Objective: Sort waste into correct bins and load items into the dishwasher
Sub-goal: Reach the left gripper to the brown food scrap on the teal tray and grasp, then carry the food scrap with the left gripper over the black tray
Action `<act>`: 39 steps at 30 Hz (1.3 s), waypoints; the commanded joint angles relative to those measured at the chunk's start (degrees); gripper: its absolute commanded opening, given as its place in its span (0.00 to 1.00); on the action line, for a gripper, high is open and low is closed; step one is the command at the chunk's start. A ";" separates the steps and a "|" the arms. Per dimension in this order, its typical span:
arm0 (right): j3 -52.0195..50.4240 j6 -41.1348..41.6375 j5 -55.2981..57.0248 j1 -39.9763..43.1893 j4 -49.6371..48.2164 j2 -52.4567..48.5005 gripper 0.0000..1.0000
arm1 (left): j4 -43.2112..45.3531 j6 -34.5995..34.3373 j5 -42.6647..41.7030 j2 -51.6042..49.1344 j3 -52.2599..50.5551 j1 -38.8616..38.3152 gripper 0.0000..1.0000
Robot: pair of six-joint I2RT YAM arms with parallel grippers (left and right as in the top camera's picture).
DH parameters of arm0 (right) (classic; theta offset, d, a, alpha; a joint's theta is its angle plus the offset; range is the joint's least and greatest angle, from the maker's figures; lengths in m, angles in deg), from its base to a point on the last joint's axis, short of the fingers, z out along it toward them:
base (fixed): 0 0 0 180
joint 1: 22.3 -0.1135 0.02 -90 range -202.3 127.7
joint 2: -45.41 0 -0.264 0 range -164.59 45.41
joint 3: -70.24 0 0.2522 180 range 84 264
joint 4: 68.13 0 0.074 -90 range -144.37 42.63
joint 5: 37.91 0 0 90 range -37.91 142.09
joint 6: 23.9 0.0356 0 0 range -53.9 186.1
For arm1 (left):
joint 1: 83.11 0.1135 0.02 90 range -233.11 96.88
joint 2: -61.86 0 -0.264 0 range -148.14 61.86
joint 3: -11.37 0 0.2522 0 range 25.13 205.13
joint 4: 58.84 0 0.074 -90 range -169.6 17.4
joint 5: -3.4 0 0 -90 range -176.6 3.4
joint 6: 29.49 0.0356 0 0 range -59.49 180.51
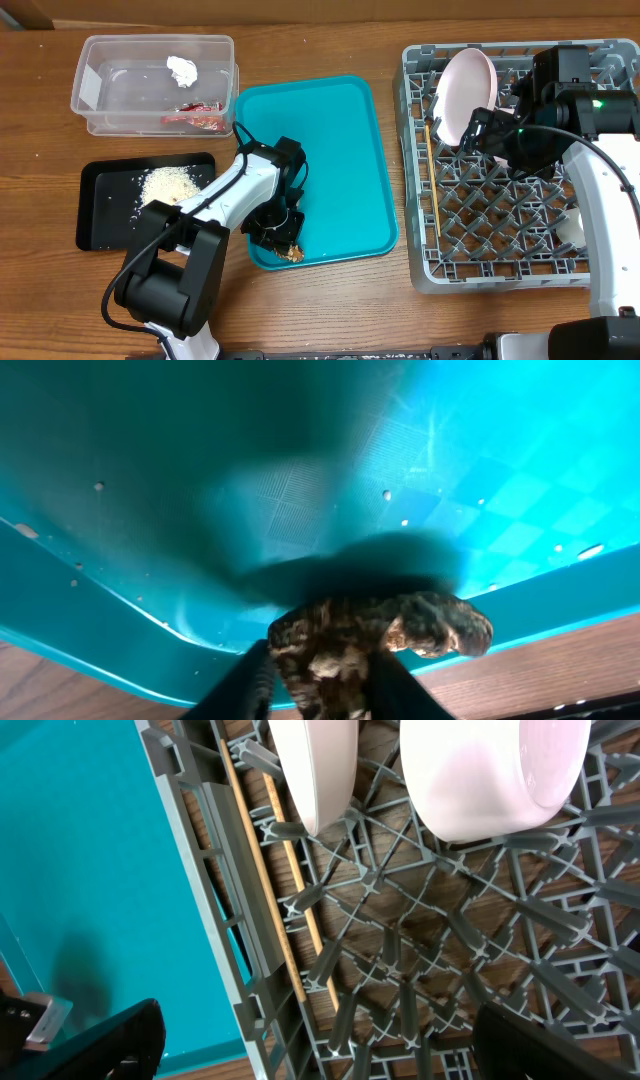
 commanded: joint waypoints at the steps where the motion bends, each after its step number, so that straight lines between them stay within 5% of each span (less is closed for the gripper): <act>1: 0.31 0.37 -0.33 0.04 -0.28 0.22 1.00 | 0.28 0.11 -0.61 -0.63 -0.44 -0.42 0.21; 5: 0.31 0.20 -0.35 0.04 -0.28 0.22 1.00 | 0.39 0.11 -0.59 -0.63 -0.44 -0.37 0.04; 22: 0.31 -0.04 -0.33 0.04 -0.39 0.22 1.00 | 0.46 -2.97 2.49 3.80 6.29 4.24 0.04; 39: 0.31 -0.04 -0.09 0.04 -0.68 0.22 1.00 | 1.05 -6.51 8.85 15.47 8.07 26.69 0.04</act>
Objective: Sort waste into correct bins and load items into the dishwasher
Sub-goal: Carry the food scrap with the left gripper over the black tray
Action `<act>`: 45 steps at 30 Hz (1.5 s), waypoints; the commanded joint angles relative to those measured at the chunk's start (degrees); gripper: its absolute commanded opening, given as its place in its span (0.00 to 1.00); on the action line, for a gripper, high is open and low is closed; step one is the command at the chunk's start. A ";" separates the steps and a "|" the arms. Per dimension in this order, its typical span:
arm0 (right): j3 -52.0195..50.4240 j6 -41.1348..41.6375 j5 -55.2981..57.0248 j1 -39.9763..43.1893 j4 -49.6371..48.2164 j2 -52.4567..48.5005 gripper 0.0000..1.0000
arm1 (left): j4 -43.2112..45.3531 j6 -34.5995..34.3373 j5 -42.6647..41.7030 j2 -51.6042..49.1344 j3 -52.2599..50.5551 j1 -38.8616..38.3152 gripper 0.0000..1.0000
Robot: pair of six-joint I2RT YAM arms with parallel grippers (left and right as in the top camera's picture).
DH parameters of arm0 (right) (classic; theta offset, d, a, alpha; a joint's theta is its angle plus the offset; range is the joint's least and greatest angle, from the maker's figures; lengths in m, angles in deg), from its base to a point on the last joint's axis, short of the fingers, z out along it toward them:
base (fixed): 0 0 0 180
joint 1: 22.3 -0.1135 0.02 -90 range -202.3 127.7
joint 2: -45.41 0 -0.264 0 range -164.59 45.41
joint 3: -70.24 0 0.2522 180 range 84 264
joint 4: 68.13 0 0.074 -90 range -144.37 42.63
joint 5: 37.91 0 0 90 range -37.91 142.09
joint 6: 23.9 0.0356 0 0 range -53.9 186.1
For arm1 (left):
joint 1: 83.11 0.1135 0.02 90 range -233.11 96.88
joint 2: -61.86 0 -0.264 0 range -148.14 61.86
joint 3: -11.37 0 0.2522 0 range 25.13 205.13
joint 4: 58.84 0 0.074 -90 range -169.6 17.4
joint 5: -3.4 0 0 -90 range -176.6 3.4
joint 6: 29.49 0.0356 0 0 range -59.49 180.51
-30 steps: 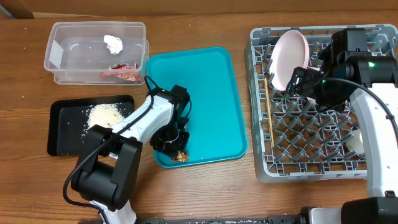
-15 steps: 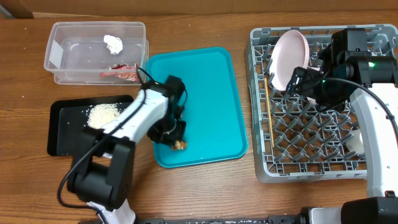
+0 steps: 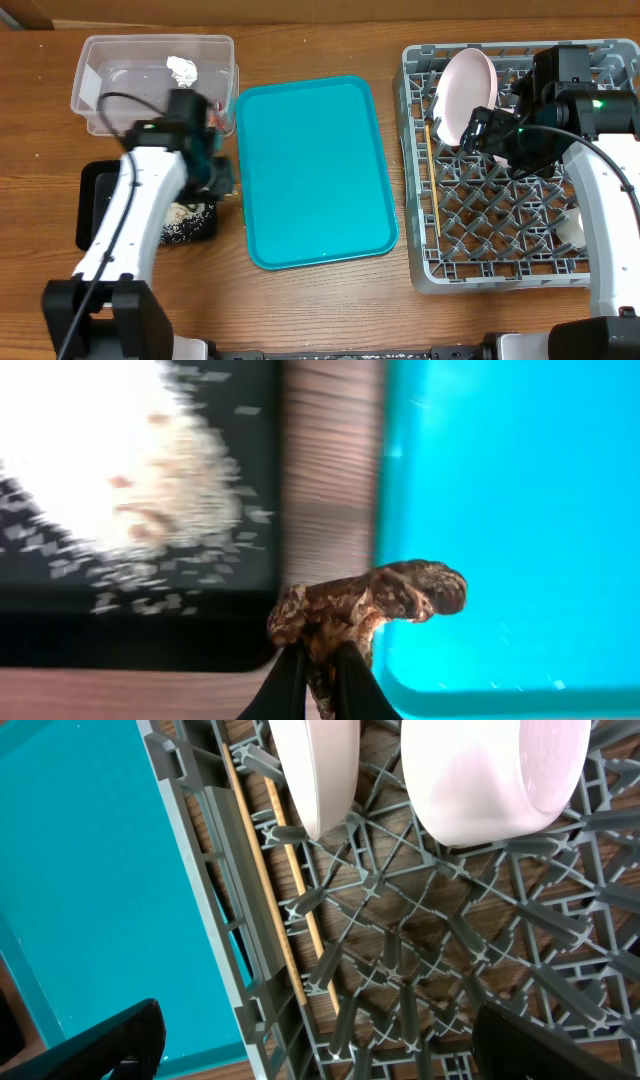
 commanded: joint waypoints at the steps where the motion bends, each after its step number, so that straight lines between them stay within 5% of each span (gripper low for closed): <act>1: 0.31 0.00 -0.11 0.07 -0.31 0.22 1.00 | 0.87 -3.15 2.25 0.70 1.05 4.76 0.04; 11: 0.31 0.00 -0.13 0.07 -0.31 0.22 1.00 | 7.65 -7.93 6.05 -0.44 1.03 14.32 0.04; 30: 0.31 0.00 -0.11 0.07 -0.31 0.22 1.00 | 12.00 -9.99 11.91 -13.00 1.03 15.52 0.05; 35: 0.31 0.00 -0.13 0.07 -0.35 0.22 1.00 | 12.00 -9.97 11.91 -12.52 1.11 15.52 0.35; 45: 0.31 0.00 -0.94 0.04 -1.49 0.22 1.00 | 10.16 -7.67 7.04 -8.83 4.85 14.73 0.47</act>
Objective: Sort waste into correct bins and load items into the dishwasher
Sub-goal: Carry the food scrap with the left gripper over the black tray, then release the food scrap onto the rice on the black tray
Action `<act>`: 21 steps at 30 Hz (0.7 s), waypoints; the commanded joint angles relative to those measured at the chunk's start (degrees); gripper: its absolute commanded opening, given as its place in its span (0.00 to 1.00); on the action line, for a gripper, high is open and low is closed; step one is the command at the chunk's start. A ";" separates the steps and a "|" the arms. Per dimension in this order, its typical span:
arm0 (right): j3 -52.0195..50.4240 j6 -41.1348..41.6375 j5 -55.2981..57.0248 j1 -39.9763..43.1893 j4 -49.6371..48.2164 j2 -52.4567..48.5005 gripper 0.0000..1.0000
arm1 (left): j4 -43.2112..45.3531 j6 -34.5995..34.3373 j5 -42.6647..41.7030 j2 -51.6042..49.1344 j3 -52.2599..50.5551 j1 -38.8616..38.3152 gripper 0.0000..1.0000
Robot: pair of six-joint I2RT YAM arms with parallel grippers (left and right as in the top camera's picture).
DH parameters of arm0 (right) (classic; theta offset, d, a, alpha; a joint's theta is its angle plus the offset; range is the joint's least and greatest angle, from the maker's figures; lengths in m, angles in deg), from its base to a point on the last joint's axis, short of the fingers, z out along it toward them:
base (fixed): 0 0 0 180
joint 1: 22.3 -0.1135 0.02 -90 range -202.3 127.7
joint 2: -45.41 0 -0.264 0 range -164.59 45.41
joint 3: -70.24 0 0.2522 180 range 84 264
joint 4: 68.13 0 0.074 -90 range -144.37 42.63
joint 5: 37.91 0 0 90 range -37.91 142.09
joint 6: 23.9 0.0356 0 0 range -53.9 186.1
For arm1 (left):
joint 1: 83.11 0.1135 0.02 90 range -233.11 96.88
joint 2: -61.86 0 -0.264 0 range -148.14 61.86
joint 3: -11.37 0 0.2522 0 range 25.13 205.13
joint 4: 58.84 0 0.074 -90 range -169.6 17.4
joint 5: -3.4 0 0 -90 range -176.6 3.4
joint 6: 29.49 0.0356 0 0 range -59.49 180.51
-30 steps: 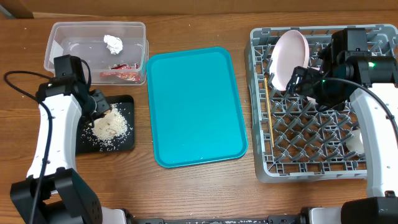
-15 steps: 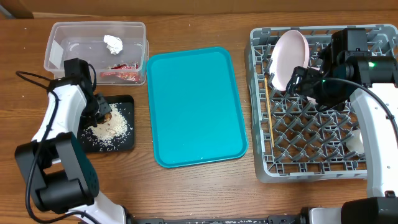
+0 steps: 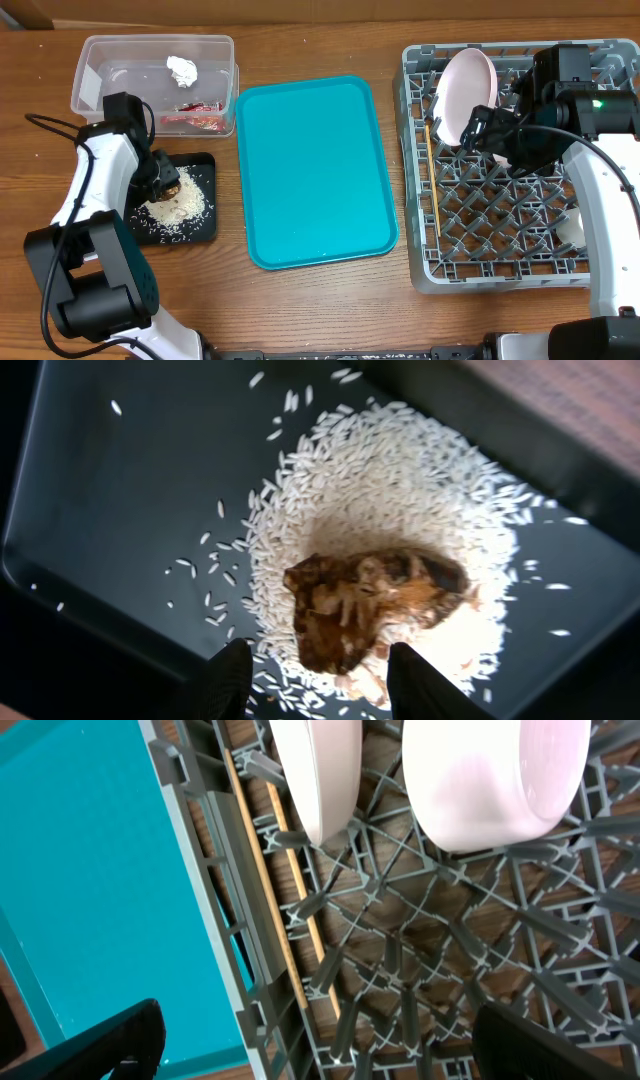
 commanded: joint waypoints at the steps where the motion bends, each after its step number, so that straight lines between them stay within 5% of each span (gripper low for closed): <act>1: 0.31 0.00 -1.84 -0.13 -1.05 0.22 1.00 | -0.15 2.51 -4.09 4.46 3.56 -0.72 0.48; 6: 0.31 -0.94 -9.11 -1.57 -5.66 0.22 1.00 | 0.85 7.61 -12.81 9.01 4.83 -4.37 0.55; 11: 0.31 -6.19 -15.87 -5.31 -11.19 0.13 1.00 | 0.68 11.63 -16.11 10.29 4.94 -11.43 0.76; 21: -0.59 -5.75 -2.23 -9.68 -6.51 -1.73 1.00 | -16.15 9.22 -14.25 9.88 4.94 -18.18 0.86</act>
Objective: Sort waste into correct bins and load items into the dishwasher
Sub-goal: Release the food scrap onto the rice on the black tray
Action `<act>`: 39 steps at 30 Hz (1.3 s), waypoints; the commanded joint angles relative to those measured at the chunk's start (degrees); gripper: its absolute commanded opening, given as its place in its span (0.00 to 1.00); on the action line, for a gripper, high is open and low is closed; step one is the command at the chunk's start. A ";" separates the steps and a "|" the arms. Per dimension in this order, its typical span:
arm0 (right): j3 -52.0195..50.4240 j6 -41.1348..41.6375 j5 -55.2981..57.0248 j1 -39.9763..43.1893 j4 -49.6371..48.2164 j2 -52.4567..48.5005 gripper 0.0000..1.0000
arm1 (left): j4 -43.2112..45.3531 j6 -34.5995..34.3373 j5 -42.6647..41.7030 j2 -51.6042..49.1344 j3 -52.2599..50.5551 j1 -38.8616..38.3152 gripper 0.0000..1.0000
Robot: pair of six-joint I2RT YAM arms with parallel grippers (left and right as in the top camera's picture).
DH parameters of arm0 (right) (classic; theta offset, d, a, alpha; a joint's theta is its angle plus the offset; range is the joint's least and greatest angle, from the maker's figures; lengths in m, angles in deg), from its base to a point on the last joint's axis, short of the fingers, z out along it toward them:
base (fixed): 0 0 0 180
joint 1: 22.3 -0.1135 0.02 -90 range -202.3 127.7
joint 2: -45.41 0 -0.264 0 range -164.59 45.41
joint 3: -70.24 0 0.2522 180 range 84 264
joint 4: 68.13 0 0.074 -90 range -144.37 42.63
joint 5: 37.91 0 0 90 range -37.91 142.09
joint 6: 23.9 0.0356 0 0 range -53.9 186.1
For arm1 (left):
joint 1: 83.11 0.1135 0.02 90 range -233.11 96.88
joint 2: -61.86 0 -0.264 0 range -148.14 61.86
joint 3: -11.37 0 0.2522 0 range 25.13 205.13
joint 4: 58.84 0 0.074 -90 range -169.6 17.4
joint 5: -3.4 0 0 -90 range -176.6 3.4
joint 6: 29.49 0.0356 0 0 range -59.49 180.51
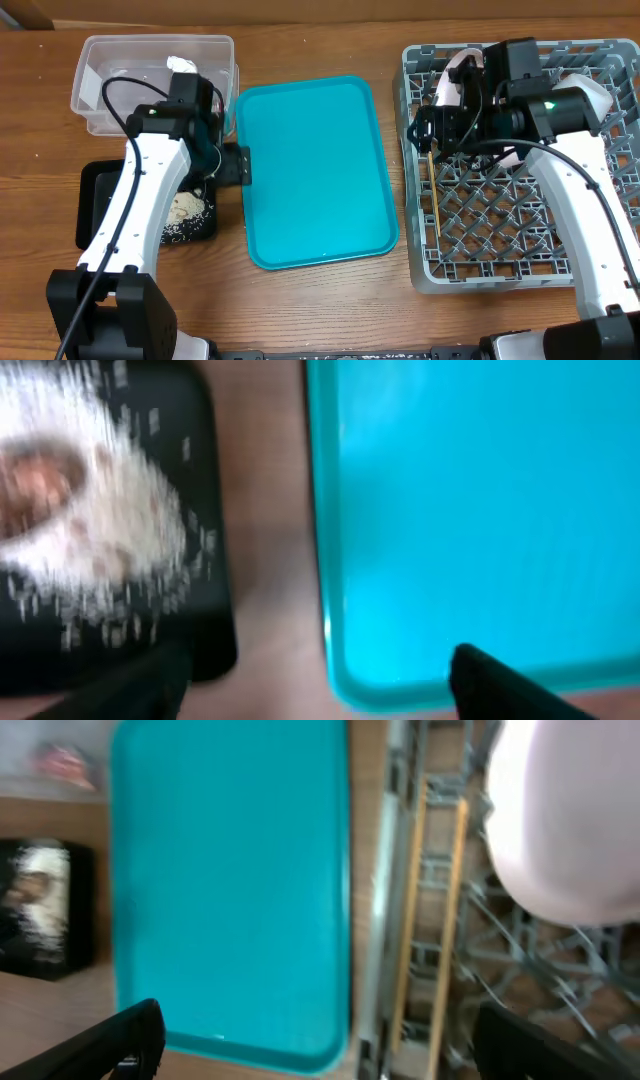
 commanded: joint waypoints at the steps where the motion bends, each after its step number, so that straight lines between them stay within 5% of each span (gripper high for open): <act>1: -1.09 1.05 4.92 0.48 0.72 -0.50 1.00 | -4.31 -2.16 -0.63 0.13 0.48 0.24 0.87; 17: -14.95 7.34 5.01 0.57 3.82 1.31 1.00 | -17.20 -1.62 -0.37 3.80 -3.61 0.22 0.87; 39: -46.95 9.66 15.19 0.61 -21.75 52.33 1.00 | 16.20 -4.48 -0.55 61.94 -39.06 0.24 1.00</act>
